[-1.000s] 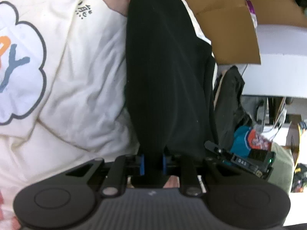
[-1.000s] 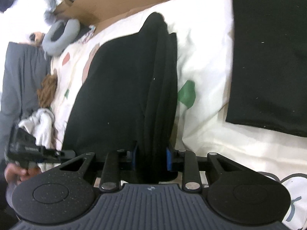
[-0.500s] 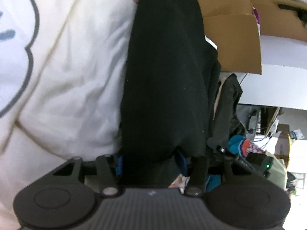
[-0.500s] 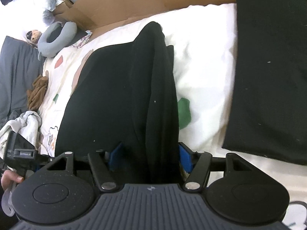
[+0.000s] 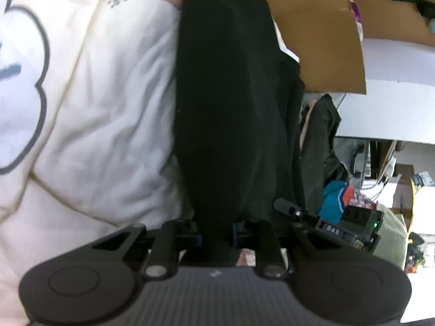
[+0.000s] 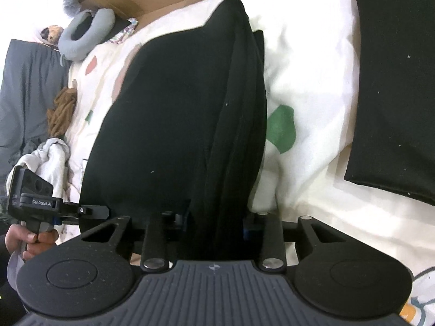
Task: Fold clothes
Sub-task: 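Close both tools on the black bundle, the left tool at its side, then lift the black bundle off the duvet with both tools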
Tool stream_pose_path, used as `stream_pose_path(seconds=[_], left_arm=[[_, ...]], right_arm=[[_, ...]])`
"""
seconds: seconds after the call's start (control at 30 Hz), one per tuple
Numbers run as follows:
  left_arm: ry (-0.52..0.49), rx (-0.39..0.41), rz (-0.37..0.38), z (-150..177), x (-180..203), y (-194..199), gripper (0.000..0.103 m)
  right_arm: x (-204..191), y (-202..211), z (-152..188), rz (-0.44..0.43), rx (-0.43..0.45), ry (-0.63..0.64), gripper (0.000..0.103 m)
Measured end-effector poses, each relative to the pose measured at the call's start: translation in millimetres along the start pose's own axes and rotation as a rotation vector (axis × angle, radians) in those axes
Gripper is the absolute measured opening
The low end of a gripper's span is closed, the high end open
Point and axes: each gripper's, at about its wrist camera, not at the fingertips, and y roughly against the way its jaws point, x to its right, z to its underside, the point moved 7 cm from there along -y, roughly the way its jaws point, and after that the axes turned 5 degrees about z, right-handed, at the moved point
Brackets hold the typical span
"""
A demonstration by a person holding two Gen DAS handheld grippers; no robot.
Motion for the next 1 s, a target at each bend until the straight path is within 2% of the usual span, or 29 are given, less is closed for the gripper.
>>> stream_pose_path(seconds=[0.17, 0.4, 0.6, 0.77, 0.83, 0.87, 0.93, 1.0], left_arm=[[-0.030, -0.014, -0.030, -4, 13, 16, 0.016], [-0.043, -0.024, -0.051, 3, 12, 48, 0.015], [-0.048, -0.071, -0.077, 16, 8, 58, 0.014], [-0.038, -0.078, -0.120, 20, 0, 72, 0.014], [-0.041, -0.078, -0.141, 18, -1, 79, 0.015], [-0.043, -0.077, -0.151, 17, -1, 82, 0.017], [-0.048, -0.058, -0.163, 11, -1, 87, 0.027], [-0.048, -0.031, -0.149, 2, 0, 89, 0.027]], right_arm=[[-15, 12, 5, -0.042, -0.011, 0.012, 0.030], [-36, 18, 22, -0.111, -0.059, 0.019, 0.030], [-42, 23, 42, -0.101, -0.117, 0.016, 0.030], [-38, 37, 48, -0.076, -0.144, 0.037, 0.035], [-35, 44, 48, -0.071, -0.145, 0.043, 0.040], [-34, 48, 45, -0.068, -0.133, 0.047, 0.046], [-31, 52, 38, -0.057, -0.102, 0.045, 0.054], [-26, 54, 29, -0.043, -0.067, 0.038, 0.062]])
